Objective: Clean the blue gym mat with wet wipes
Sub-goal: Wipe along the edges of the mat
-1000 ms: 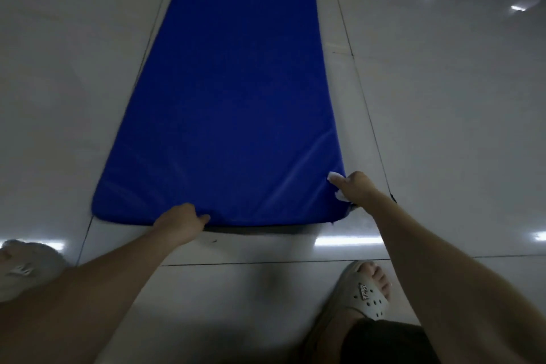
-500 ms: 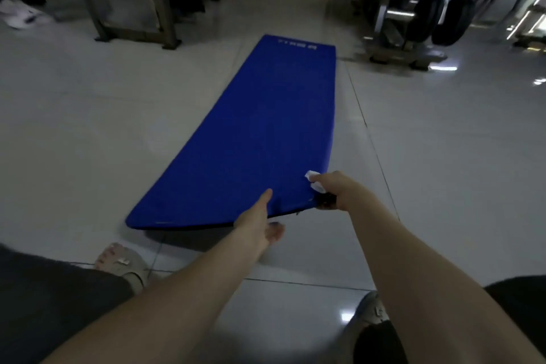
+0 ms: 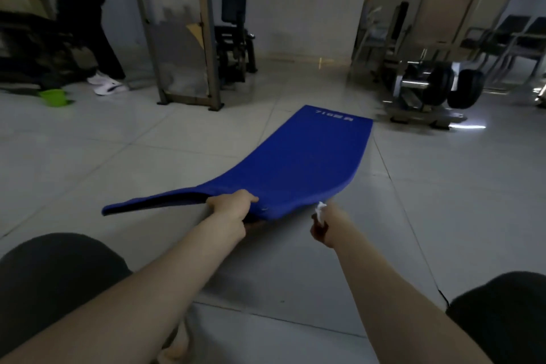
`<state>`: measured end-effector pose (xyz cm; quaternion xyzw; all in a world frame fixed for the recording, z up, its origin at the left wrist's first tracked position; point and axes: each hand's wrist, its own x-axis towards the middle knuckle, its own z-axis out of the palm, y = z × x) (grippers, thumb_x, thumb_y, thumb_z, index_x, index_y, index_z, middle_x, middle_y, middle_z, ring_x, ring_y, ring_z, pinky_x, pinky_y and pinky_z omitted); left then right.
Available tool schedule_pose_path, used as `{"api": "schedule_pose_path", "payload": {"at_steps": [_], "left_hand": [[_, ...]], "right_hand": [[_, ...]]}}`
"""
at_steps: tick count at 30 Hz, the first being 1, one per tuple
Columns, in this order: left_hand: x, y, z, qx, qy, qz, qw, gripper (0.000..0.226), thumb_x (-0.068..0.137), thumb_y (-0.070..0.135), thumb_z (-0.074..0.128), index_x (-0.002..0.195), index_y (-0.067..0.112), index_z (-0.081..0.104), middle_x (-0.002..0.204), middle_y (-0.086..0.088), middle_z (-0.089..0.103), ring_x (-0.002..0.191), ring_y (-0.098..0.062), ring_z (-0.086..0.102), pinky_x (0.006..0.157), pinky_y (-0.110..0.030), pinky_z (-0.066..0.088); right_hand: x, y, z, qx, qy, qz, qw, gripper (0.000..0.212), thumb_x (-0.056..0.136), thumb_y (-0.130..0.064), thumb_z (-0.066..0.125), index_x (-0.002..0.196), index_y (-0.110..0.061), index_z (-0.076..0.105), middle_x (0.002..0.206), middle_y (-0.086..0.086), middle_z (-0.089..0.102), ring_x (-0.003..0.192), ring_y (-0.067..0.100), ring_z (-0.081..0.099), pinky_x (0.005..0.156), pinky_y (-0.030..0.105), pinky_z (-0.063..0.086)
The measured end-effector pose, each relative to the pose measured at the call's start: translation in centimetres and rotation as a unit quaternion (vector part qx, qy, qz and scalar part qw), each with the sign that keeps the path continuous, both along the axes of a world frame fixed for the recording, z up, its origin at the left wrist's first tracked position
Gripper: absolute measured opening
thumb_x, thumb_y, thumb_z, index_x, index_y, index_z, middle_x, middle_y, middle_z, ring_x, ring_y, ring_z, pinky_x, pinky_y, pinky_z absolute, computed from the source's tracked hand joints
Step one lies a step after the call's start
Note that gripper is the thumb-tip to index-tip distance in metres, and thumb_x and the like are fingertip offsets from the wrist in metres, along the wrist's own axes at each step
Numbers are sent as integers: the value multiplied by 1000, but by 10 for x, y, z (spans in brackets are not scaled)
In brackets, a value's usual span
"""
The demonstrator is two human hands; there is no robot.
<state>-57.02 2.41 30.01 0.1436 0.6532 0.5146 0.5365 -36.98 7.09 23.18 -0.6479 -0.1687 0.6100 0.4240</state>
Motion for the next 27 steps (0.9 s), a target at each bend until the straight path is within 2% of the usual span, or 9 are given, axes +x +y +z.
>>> {"api": "schedule_pose_path", "payload": {"at_steps": [1, 3, 4, 6, 9, 12, 18, 21, 27], "left_hand": [[-8, -3, 5, 11, -7, -10, 1000, 80, 82, -4, 72, 146, 13, 27, 126, -22, 56, 98, -39, 64, 63, -50, 61], [-22, -11, 13, 23, -9, -34, 999, 70, 83, -5, 70, 142, 8, 36, 122, -23, 60, 97, -40, 68, 58, -47, 61], [-27, -17, 16, 25, -3, -45, 999, 68, 83, -5, 70, 142, 6, 38, 123, -23, 61, 97, -40, 69, 55, -45, 61], [-35, -26, 22, 31, 6, -65, 997, 66, 83, -6, 69, 141, 5, 40, 123, -22, 63, 98, -40, 69, 50, -40, 58], [-47, -34, 30, 46, -12, -79, 996, 62, 83, -6, 69, 139, 3, 44, 118, -23, 66, 93, -38, 71, 52, -40, 58], [-51, -33, 43, 61, -6, -93, 994, 55, 85, -4, 68, 136, 2, 49, 112, -21, 68, 87, -35, 72, 53, -39, 59], [-27, -21, 66, 81, -4, -102, 991, 62, 86, -1, 70, 143, 5, 45, 120, -22, 65, 100, -38, 69, 63, -46, 61], [-17, -13, 64, 108, -26, -119, 987, 63, 84, -1, 70, 143, 4, 47, 118, -22, 65, 95, -36, 68, 55, -40, 58], [23, -11, 67, 173, -53, -160, 970, 60, 82, 6, 72, 138, 13, 53, 119, -15, 68, 97, -34, 70, 53, -36, 58]], "right_hand": [[-3, -1, -2, 12, 19, -18, 1000, 22, 104, -29, 49, 114, -15, 63, 93, 5, 63, 60, 13, 47, 37, 20, 40], [-9, -1, -3, 39, 65, -32, 997, 49, 105, -46, 43, 143, -16, 52, 129, 7, 63, 76, 15, 58, 56, 26, 48], [-14, -1, 0, 44, 92, -41, 994, 56, 102, -56, 43, 143, -20, 52, 131, 3, 64, 84, 15, 64, 62, 25, 48], [-19, 3, 8, 38, 129, -55, 989, 53, 90, -67, 59, 122, -25, 66, 103, -4, 72, 74, 15, 68, 54, 23, 51], [-21, 11, 11, 17, 71, -32, 997, 41, 82, -51, 78, 105, -20, 64, 77, -1, 64, 61, 15, 60, 51, 27, 49], [-23, 9, 9, 20, 33, -44, 998, 25, 90, -31, 67, 109, -19, 55, 72, 2, 54, 63, 17, 54, 51, 29, 41], [-9, -14, 14, 93, 53, -197, 975, 22, 93, -22, 56, 109, -8, 56, 80, 7, 55, 64, 23, 53, 52, 30, 43], [11, -23, 21, 109, 64, -255, 959, 24, 94, -22, 58, 110, -5, 59, 87, 8, 59, 69, 26, 56, 53, 31, 44], [49, -46, 46, 138, 112, -351, 919, 46, 100, -28, 56, 139, -3, 52, 117, 13, 60, 92, 32, 58, 78, 39, 48]]}}
